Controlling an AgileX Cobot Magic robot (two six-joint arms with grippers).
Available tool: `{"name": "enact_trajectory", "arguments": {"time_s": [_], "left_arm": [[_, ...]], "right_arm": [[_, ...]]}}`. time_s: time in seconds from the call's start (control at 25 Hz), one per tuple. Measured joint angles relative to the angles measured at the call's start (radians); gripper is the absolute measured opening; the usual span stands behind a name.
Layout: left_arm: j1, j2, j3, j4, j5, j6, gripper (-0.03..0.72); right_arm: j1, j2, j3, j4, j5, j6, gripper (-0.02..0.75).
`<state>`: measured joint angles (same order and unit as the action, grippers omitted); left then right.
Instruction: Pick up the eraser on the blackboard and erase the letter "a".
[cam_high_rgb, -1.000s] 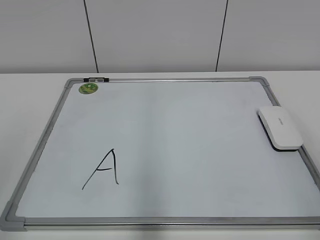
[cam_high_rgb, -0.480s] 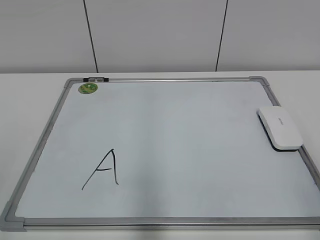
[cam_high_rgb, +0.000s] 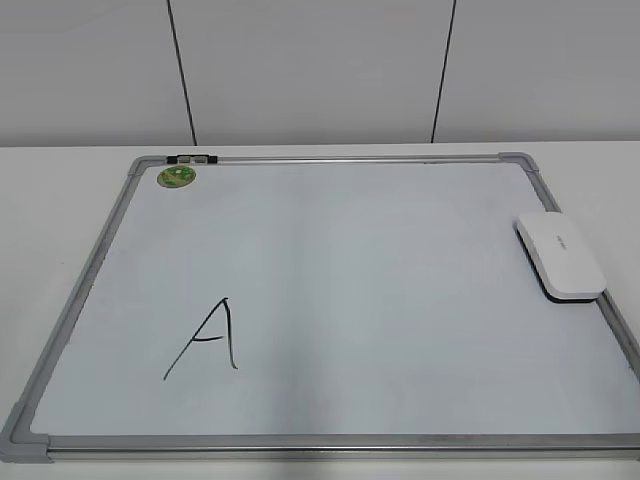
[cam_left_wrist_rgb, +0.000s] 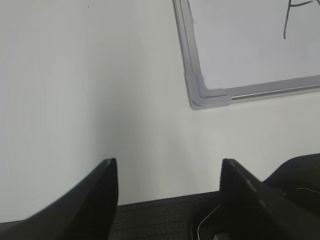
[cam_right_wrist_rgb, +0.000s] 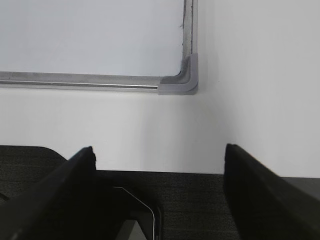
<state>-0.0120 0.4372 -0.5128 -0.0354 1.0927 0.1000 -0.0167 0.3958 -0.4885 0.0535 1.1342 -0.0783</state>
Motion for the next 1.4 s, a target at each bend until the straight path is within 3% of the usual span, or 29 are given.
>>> {"name": "enact_trajectory", "arguments": {"time_s": [0.76, 1.4], "left_arm": [[0.000, -0.008, 0.000, 0.002, -0.001, -0.003, 0.472], [0.000, -0.423, 0.000, 0.002, 0.003, -0.003, 0.472]], "right_arm": [[0.000, -0.003, 0.000, 0.010, -0.004, 0.000, 0.587], [0.000, -0.407, 0.000, 0.010, 0.002, 0.001, 0.587]]}}
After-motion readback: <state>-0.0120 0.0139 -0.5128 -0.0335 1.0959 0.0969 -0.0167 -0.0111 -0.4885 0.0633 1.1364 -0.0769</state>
